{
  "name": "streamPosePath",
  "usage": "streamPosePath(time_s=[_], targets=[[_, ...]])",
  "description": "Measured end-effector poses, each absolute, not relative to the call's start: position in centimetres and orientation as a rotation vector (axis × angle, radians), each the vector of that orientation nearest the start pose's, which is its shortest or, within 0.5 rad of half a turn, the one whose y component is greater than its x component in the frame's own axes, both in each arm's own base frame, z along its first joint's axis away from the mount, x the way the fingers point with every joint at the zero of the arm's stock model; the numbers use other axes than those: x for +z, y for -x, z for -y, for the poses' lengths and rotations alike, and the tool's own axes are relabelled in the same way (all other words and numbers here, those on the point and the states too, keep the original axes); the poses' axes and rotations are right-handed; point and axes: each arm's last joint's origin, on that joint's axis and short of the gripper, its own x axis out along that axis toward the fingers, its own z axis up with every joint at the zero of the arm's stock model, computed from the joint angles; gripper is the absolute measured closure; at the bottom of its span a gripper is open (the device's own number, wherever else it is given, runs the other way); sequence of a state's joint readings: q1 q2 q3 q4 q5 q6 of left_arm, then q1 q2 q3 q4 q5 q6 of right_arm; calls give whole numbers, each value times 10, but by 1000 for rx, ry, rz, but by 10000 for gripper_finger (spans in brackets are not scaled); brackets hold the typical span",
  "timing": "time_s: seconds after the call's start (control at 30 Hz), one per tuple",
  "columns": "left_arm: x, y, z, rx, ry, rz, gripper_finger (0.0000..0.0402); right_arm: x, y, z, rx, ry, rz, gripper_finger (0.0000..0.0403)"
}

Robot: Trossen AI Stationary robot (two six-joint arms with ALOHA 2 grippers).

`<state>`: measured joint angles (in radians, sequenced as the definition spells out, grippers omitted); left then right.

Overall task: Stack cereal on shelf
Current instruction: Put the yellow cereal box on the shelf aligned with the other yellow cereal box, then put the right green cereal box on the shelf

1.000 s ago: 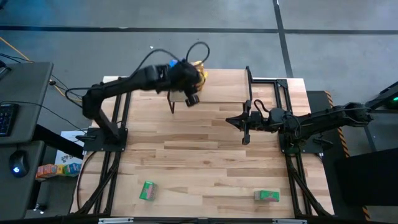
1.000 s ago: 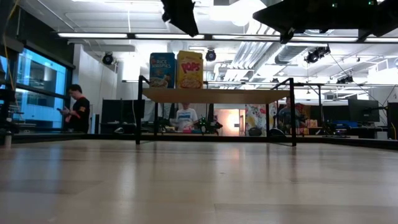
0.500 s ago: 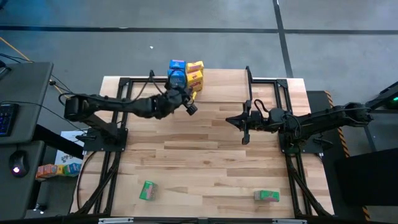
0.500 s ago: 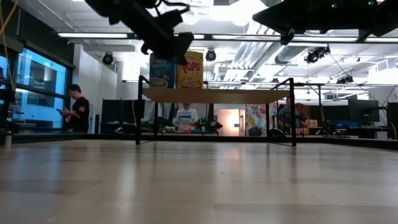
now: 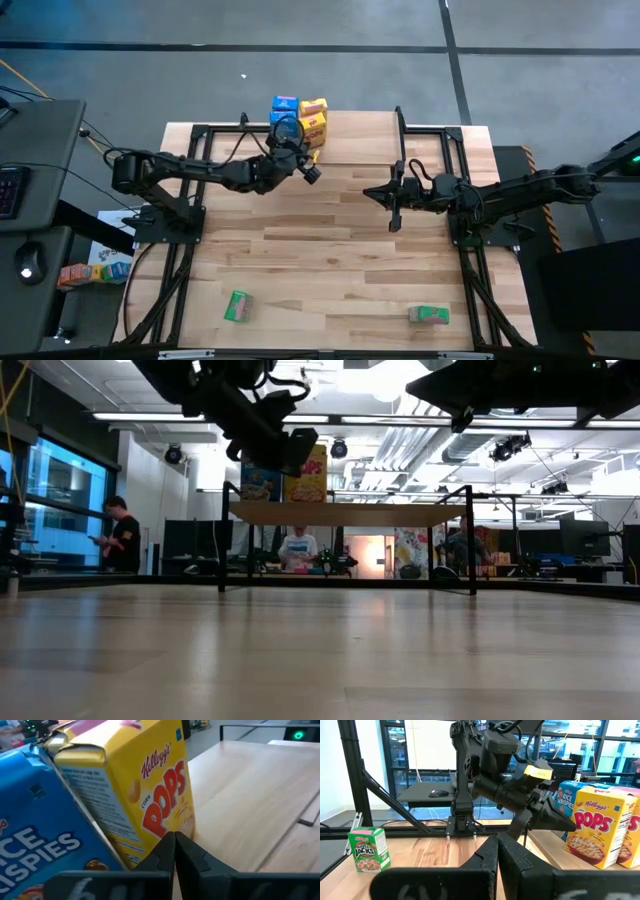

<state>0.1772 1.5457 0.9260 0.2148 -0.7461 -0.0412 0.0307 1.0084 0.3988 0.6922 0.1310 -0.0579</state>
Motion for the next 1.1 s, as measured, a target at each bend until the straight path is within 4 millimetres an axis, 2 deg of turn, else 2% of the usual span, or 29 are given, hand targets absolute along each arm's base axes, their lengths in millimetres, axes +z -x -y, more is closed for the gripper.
streamPosePath(time_s=[0.43, 0.6, 0.8, 0.93, 1.1], targets=[[241, -316, -99, 966, -57, -365, 401, 244, -211, -3, -103, 53, 80, 402], [240, -317, -100, 932, -38, -363, 401, 244, -211, -3, -103, 54, 80, 402], [247, -317, -82, 876, -67, -359, 401, 244, -211, -3, -103, 54, 79, 402], [259, -315, -62, 805, -111, -345, 401, 244, -211, -3, -104, 54, 80, 402], [274, -303, -28, 539, -148, -366, 401, 244, -211, -3, -104, 54, 79, 402]])
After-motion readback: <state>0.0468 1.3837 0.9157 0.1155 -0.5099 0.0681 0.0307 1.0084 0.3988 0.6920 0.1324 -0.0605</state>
